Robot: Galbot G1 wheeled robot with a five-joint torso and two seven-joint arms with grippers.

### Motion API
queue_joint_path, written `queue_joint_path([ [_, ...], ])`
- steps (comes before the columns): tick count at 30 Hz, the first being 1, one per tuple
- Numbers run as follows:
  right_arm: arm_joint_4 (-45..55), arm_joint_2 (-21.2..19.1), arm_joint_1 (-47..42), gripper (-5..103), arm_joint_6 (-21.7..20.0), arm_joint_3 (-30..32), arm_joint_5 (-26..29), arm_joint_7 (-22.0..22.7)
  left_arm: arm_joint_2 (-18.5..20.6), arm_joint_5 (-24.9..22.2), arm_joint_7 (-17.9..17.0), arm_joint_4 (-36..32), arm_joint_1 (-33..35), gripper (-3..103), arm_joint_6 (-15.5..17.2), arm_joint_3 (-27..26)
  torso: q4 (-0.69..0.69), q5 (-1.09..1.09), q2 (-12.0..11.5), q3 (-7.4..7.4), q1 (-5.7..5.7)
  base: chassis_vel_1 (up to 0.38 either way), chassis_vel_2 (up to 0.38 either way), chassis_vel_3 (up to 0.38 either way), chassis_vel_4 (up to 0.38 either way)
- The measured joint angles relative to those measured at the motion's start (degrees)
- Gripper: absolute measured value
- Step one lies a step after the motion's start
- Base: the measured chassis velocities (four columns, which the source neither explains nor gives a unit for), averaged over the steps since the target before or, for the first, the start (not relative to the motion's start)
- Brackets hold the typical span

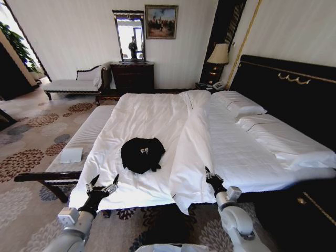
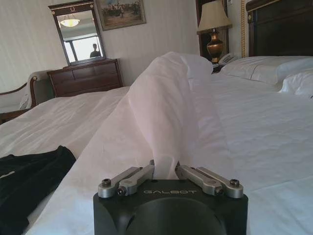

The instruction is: Fold the clothes on the bed.

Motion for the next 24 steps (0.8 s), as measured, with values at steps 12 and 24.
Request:
queue_joint_path([
  [12,-0.77,0.00,0.55,2,0.16,7.26,2.59,1.90,-0.28,-0.03,-0.07,0.16,-0.18,100,-0.03,0.17,0.00,0.00,0.00,0.00,0.00,0.000,0.000,0.000,0.000],
  [24,-5.56,-0.46,1.75,2,0.14,19.57,6.22,3.39,0.05,-0.24,-0.42,0.57,-0.63,100,-0.06,0.30,0.00,0.01,0.00,0.00,0.00,0.000,0.000,0.000,0.000],
])
